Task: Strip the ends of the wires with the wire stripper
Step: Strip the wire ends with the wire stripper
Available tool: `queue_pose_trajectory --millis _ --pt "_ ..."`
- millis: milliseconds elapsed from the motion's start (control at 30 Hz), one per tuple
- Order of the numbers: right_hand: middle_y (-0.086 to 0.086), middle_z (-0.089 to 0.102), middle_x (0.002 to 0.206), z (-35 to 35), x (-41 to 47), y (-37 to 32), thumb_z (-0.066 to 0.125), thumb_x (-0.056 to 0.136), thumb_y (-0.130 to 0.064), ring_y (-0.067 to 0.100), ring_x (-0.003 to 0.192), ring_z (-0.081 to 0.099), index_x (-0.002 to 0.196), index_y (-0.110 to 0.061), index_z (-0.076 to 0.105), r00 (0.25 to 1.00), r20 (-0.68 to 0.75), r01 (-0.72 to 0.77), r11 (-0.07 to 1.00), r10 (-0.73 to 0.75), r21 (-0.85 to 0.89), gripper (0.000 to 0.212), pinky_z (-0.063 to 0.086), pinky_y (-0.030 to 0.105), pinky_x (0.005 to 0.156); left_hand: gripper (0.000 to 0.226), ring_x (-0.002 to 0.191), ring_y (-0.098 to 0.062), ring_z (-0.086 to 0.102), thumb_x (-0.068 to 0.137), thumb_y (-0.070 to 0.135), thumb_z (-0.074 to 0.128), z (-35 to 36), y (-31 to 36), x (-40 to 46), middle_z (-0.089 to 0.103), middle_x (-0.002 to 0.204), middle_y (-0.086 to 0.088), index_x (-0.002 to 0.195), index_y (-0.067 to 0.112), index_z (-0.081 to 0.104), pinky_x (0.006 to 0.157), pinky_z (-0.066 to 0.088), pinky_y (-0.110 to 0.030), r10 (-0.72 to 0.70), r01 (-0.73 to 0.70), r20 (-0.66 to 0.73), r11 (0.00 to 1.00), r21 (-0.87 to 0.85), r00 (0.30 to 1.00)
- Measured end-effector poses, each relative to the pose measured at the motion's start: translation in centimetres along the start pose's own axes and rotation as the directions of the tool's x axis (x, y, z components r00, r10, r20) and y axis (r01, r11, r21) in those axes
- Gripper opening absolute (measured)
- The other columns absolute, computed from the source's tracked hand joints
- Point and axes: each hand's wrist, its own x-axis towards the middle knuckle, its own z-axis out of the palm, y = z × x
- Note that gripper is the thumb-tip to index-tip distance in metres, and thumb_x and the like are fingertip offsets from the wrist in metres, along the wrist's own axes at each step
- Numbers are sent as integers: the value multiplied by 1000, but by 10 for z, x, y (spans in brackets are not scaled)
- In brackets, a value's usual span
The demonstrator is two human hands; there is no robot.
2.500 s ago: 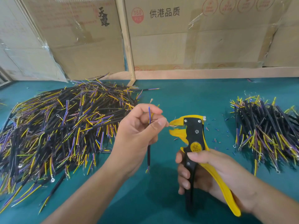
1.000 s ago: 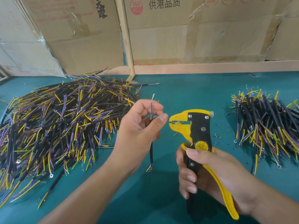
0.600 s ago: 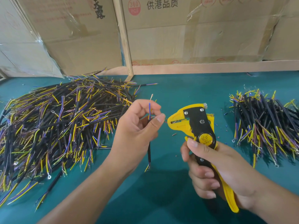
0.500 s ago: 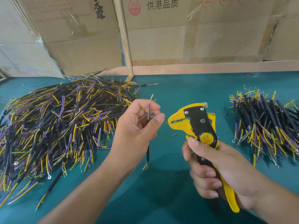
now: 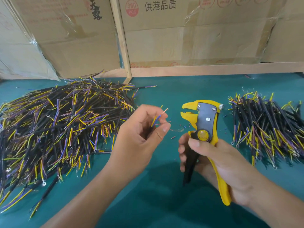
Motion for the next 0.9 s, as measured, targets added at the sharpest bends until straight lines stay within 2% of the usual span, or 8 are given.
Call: queue_pose_trajectory --millis 100,267,367,467,533,633,833,900 --pt "11 66 82 4 -3 0 93 55 -53 23 74 62 89 -14 77 999 -36 27 997 -30 -71 54 57 36 69 22 67 -33 46 91 12 65 3 -2 -3 61 83 0 97 32 58 59 40 -42 23 -27 43 996 89 999" --pt "12 56 72 8 -3 1 78 79 -33 26 66 56 77 -12 70 993 -112 14 998 -21 -65 22 55 38 66 12 66 -39 48 93 30 62 8 -7 -8 60 80 -6 103 34 57 59 43 -50 43 -65 133 984 169 990" --pt "10 54 68 9 -3 1 74 79 -26 27 64 55 73 -16 70 993 -113 39 996 -47 -76 12 54 40 66 12 62 -31 46 94 30 62 8 -6 -9 58 77 -1 102 36 56 55 41 -43 66 -99 159 972 212 985" --pt "10 54 67 8 -2 1 70 79 -24 26 63 54 73 -18 70 992 -114 52 997 -58 -60 8 54 37 64 12 57 -18 40 94 24 62 8 -2 -8 53 74 17 99 34 57 51 38 -29 98 -142 176 954 262 980" --pt "11 55 67 5 -1 2 75 82 -17 26 63 54 74 -17 70 991 -117 56 997 -62 -59 9 54 37 63 14 57 -13 39 94 19 65 8 1 -7 49 77 27 98 32 58 53 34 -18 127 -185 191 928 324 973" --pt "10 55 66 1 1 2 67 86 -15 26 62 54 74 -17 70 989 -130 65 995 -76 -81 13 54 38 64 13 59 -6 37 93 13 66 7 5 -6 47 82 33 96 25 60 59 29 -8 179 -253 209 873 418 961" --pt "10 54 67 0 1 1 64 84 -20 26 63 55 74 -17 69 989 -125 61 993 -73 -99 11 54 37 65 12 58 -6 36 93 15 65 6 5 -6 47 81 34 95 26 61 58 30 -8 183 -252 197 873 418 963" --pt "10 54 66 0 2 1 65 90 -14 27 62 54 73 -16 69 989 -130 59 995 -69 -80 18 54 37 63 10 59 -5 38 93 16 65 6 4 -6 49 81 32 95 25 62 59 31 -10 166 -234 195 883 406 967"
